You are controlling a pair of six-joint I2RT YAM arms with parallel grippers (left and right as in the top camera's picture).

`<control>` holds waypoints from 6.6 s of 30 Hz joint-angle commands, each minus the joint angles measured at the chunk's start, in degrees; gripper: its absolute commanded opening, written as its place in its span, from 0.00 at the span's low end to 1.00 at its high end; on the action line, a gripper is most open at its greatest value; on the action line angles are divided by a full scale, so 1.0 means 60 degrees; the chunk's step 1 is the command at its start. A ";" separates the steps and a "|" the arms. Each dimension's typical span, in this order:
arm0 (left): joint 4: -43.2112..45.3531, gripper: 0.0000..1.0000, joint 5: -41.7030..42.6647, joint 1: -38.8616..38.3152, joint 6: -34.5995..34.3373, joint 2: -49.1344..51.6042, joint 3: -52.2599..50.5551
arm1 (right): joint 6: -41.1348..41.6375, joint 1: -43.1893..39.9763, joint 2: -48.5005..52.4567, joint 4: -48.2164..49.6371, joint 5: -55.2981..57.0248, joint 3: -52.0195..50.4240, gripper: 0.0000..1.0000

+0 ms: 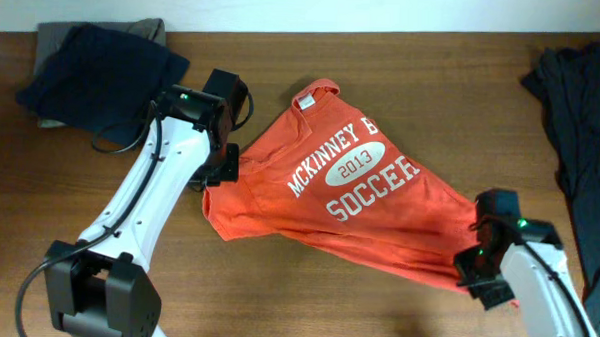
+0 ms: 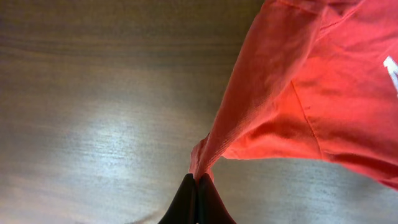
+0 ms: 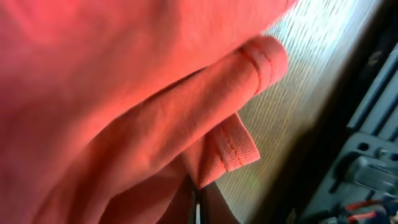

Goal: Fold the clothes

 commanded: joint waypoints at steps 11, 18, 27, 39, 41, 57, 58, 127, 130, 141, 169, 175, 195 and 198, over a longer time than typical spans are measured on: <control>-0.0674 0.01 0.0066 0.0058 -0.0029 -0.2430 0.1300 | -0.1840 -0.0015 -0.1330 -0.2805 0.0437 0.4455 0.04; -0.1370 0.01 0.0062 0.0058 -0.0098 -0.3960 0.2470 | -0.2896 -0.0015 -0.1545 -0.4328 0.0299 0.7519 0.04; -0.2499 0.01 0.0055 0.0058 -0.0568 -0.5435 0.4510 | -0.4204 -0.0015 -0.1690 -0.5085 -0.0976 1.0196 0.04; -0.3093 0.01 0.0175 0.0058 -0.0707 -0.5807 0.7770 | -0.4870 -0.0015 -0.1727 -0.5082 -0.2229 1.2641 0.04; -0.3093 0.01 0.0171 0.0058 -0.0703 -0.5807 0.8404 | -0.4911 -0.0015 -0.1698 -0.5082 -0.2229 1.3158 0.04; -0.2980 0.01 -0.1767 0.0058 -0.0590 -0.4390 1.0032 | -0.4892 -0.0015 -0.0029 -0.4717 -0.2229 1.5165 0.04; -0.2973 0.00 -0.1810 0.0058 -0.0594 -0.4087 1.0032 | -0.4892 -0.0015 0.0197 -0.4707 -0.2229 1.5165 0.04; -0.2667 0.99 0.1326 0.0219 -0.0670 -0.4062 0.1690 | -0.5614 -0.0025 0.0747 -0.3901 -0.0171 0.9559 0.99; -0.1916 0.99 0.2084 0.0219 -0.0667 -0.4481 -0.0397 | -0.5610 -0.0025 0.1129 -0.3257 0.0124 0.8954 0.99; 0.1322 0.95 0.3515 -0.0481 -0.0525 -0.4575 -0.5563 | -0.5945 -0.0098 0.3053 -0.2357 0.0222 0.8655 0.99; 0.5428 0.79 0.3497 -0.1716 -0.0816 -0.1228 -0.7945 | -0.6688 -0.1902 0.4925 -0.0484 -0.0284 0.8641 1.00; 0.5464 0.70 0.3493 -0.1716 -0.0816 -0.1198 -0.7945 | -0.6688 -0.1902 0.5002 -0.0062 -0.0244 0.8626 0.73; 0.5803 0.03 0.3464 -0.1716 -0.0816 -0.1198 -0.7945 | -0.6728 -0.1902 0.5938 0.0739 0.0062 0.8561 0.62; 0.5770 0.02 0.3468 -0.1716 -0.0816 -0.1198 -0.7945 | -0.6717 -0.1912 0.6153 0.0623 0.0455 0.8415 0.62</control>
